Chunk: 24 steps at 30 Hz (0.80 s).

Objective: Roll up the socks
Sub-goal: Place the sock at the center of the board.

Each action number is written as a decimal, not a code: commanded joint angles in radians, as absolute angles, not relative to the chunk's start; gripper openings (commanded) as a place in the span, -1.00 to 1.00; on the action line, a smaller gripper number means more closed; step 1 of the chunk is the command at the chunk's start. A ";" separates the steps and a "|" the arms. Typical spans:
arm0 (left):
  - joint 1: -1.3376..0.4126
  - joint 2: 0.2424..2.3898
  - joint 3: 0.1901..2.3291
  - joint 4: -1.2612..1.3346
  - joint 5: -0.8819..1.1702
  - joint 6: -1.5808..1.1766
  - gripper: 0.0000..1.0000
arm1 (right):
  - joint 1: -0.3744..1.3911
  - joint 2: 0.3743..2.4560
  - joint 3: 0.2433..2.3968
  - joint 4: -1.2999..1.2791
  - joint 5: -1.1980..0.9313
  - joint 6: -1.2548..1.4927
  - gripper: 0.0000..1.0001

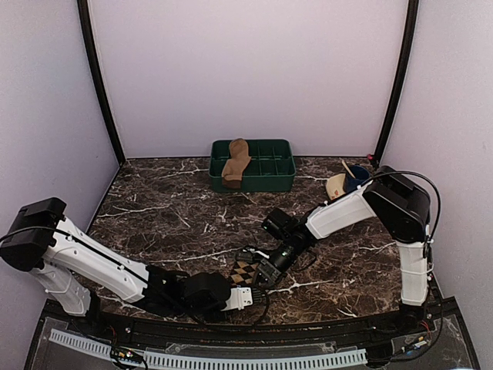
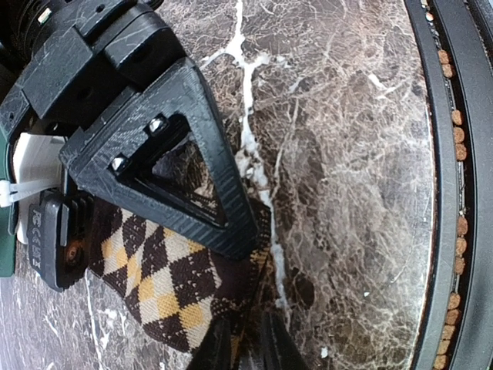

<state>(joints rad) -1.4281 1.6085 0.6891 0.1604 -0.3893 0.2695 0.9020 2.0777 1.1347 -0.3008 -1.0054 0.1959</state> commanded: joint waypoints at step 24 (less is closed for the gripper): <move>-1.437 1.659 0.701 0.212 -0.443 0.290 -0.61 | 0.896 2.107 1.129 -0.346 -0.974 0.190 -1.00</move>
